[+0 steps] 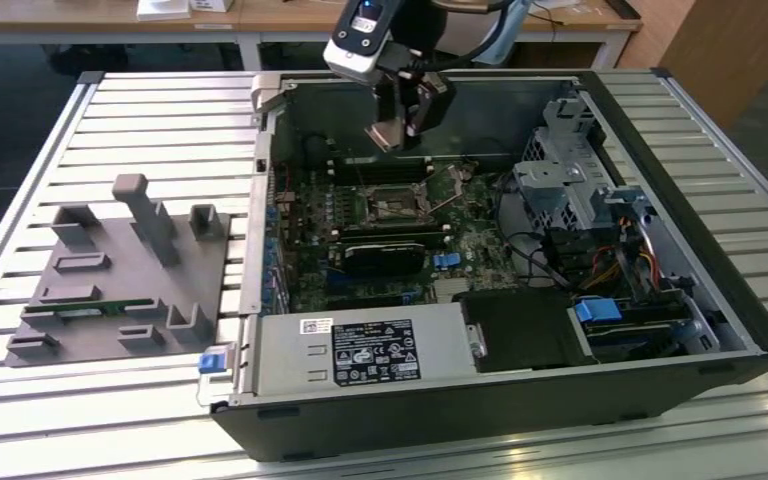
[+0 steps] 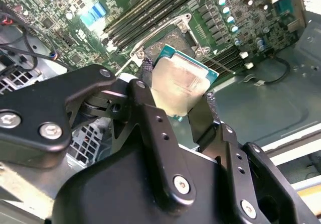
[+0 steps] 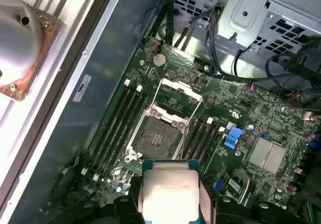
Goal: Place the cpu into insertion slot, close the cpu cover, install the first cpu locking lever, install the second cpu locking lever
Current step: 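Place the cpu into insertion slot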
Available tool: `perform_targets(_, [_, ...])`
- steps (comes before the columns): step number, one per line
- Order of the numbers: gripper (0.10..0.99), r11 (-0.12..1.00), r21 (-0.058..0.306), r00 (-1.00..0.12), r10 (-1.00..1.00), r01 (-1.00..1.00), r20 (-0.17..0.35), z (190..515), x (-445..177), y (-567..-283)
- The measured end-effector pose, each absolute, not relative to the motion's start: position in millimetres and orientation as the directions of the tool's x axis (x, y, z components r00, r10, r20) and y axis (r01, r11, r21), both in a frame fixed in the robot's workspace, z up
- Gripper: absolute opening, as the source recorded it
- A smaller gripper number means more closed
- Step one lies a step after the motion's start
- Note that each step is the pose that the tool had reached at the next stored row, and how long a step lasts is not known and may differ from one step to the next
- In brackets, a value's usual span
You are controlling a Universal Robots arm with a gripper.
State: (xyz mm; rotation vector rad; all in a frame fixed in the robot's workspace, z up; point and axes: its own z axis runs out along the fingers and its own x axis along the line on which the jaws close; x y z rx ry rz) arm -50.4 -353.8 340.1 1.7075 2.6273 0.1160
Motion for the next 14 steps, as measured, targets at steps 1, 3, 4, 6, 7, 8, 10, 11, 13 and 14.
perform_targets(1, [0.533, 0.399, 0.071, -0.402, 0.915, 0.914, 0.033, 339.7, -50.4, -353.8])
perform_targets(3, [0.533, 0.393, 0.083, -0.396, 0.918, 0.916, 0.028, 338.9, -50.4, -353.8])
perform_targets(4, [0.533, 0.392, 0.089, -0.396, 0.918, 0.916, 0.025, 338.2, -50.6, -353.8])
perform_targets(6, [0.533, 0.392, 0.095, -0.396, 0.918, 0.915, 0.023, 336.4, -51.0, -353.7])
perform_targets(7, [0.533, 0.392, 0.096, -0.396, 0.918, 0.915, 0.022, 335.3, -51.2, -353.8])
perform_targets(8, [0.533, 0.392, 0.097, -0.396, 0.918, 0.915, 0.022, 334.4, -51.3, -353.8])
perform_targets(10, [0.533, 0.39, 0.098, -0.394, 0.919, 0.915, 0.021, 332.9, -51.2, -353.8])
perform_targets(11, [0.533, 0.387, 0.099, -0.391, 0.92, 0.917, 0.021, 332.4, -51.3, -353.7])
perform_targets(13, [0.533, 0.382, 0.102, -0.386, 0.922, 0.918, 0.02, 331.6, -51.7, -353.8])
perform_targets(14, [0.533, 0.381, 0.104, -0.385, 0.923, 0.919, 0.019, 331.4, -52.4, -353.8])
